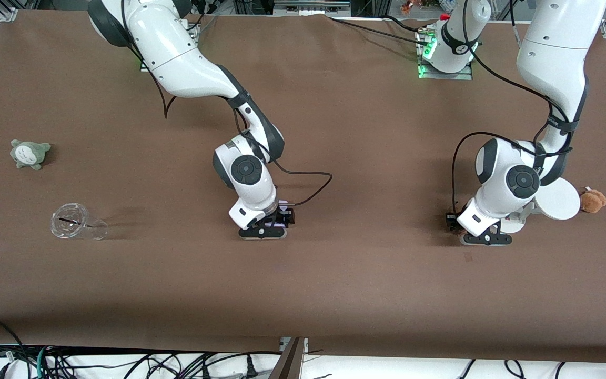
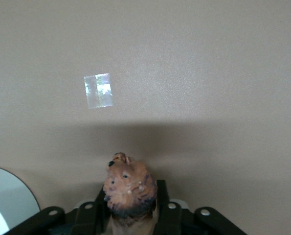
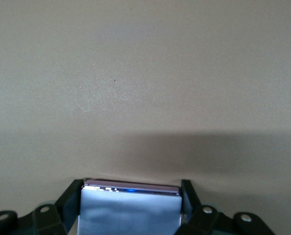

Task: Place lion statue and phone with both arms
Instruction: 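Lift the phone with the right gripper while the left gripper holds the lion, then set the lion beside the lamp while the right gripper carries the phone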

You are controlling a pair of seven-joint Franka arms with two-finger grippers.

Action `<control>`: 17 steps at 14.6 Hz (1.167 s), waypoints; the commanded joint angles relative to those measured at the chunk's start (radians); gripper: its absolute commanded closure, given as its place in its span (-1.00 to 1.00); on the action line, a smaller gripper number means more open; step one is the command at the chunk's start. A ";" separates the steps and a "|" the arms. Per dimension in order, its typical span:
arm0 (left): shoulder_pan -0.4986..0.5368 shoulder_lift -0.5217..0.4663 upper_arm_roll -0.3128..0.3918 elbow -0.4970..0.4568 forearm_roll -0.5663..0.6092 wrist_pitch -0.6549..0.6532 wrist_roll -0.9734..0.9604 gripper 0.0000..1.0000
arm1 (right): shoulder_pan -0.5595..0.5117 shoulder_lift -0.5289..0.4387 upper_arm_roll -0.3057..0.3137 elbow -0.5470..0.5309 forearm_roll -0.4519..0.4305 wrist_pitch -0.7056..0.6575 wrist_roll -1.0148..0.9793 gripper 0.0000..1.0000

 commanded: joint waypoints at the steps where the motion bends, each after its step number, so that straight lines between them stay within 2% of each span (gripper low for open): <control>1: -0.005 -0.006 -0.001 0.000 0.014 0.007 -0.020 -1.00 | 0.000 0.004 0.003 0.021 0.030 -0.009 -0.002 0.49; 3: -0.005 -0.015 -0.001 0.001 0.014 0.000 -0.023 -1.00 | -0.025 -0.023 0.005 0.024 0.027 -0.053 -0.011 0.53; 5: -0.005 -0.051 -0.002 -0.002 0.014 -0.016 -0.046 -1.00 | -0.036 -0.063 0.000 0.057 0.028 -0.156 -0.039 0.56; 7: 0.003 -0.119 -0.037 0.001 0.014 -0.116 -0.048 -1.00 | -0.074 -0.129 0.000 0.063 0.031 -0.260 -0.088 0.62; 12: 0.004 -0.323 -0.056 0.006 -0.031 -0.352 -0.061 -1.00 | -0.212 -0.310 -0.003 -0.020 0.069 -0.450 -0.417 0.59; 17: 0.010 -0.508 -0.056 0.044 -0.031 -0.625 -0.065 -1.00 | -0.373 -0.327 -0.003 -0.077 0.083 -0.445 -0.649 0.58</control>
